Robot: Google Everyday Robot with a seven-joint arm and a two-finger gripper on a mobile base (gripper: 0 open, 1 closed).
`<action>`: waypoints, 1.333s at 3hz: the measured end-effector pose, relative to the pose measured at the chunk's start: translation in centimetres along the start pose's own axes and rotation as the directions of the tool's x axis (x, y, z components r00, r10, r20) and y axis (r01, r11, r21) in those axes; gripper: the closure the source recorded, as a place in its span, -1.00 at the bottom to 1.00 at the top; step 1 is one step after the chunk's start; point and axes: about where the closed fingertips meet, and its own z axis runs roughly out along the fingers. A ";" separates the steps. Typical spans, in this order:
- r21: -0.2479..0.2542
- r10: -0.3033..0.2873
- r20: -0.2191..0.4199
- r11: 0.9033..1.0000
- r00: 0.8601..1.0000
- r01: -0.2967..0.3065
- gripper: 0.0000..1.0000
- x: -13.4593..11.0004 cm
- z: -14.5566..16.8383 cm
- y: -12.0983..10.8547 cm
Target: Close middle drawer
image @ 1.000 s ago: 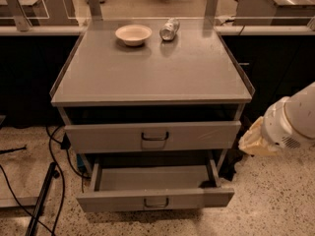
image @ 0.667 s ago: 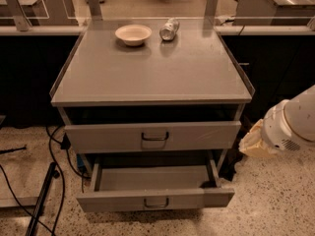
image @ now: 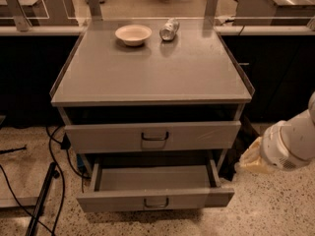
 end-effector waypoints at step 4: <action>-0.184 0.132 0.120 0.977 0.984 -0.109 1.00 8.0 17.2 6.2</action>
Offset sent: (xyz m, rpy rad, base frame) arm -0.0323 -0.0154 -0.2072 0.2075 0.1305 -0.0640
